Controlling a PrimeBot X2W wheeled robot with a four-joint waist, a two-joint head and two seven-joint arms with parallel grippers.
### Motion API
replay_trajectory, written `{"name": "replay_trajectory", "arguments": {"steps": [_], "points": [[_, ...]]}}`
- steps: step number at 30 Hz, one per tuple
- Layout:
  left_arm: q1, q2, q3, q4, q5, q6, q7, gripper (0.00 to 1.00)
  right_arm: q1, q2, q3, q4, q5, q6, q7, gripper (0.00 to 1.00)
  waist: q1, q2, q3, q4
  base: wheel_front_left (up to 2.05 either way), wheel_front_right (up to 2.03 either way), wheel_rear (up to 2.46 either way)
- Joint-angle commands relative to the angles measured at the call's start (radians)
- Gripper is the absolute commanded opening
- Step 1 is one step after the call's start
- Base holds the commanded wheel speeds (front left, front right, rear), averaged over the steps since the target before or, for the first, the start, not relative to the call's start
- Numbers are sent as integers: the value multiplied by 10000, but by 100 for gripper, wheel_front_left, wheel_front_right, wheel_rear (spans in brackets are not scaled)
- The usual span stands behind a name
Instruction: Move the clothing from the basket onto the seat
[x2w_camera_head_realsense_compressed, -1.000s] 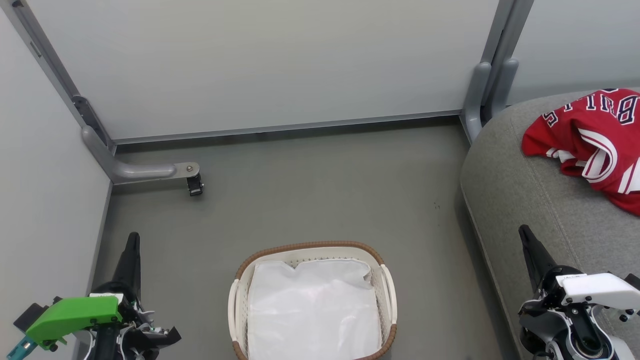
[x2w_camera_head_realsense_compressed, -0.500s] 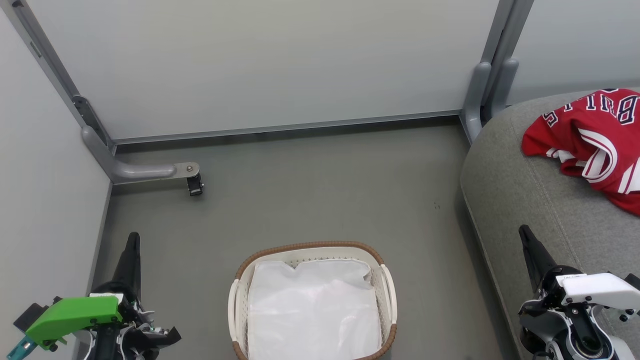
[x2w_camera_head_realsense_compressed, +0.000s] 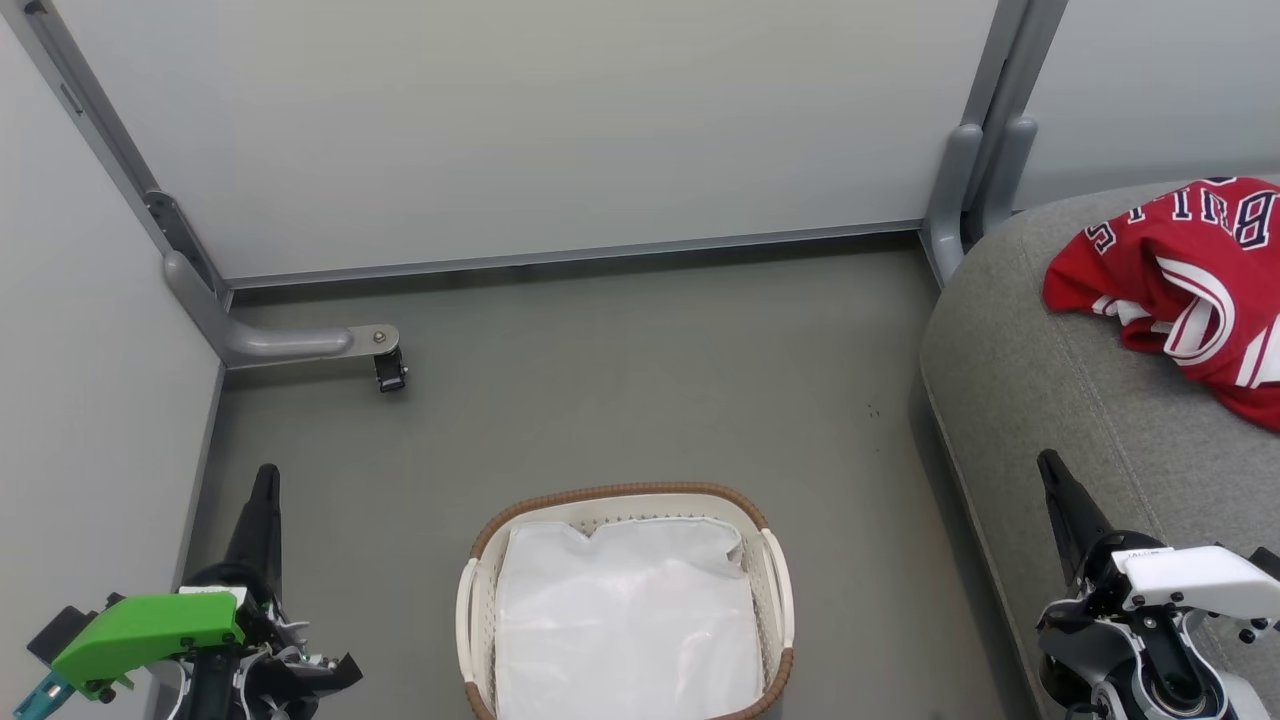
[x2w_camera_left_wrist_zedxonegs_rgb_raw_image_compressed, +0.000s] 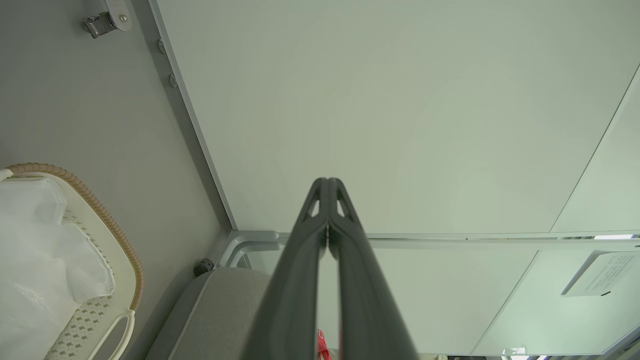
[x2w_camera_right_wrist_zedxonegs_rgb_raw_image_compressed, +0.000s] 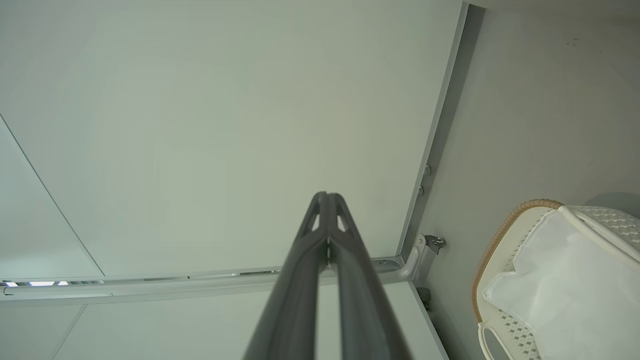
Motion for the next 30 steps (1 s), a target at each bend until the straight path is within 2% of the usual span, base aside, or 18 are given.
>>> {"name": "replay_trajectory", "arguments": {"steps": [1,30], "points": [[-97,2,10,-17,-44,-55,35,0,-76,-59,-16,-45,38,-3,22,0,0,0,0,0,0,0,0],[-96,3,6,-19,-47,-55,32,0,-76,-60,-15,-43,39,-3,21,0,0,0,0,0,0,0,0]]}}
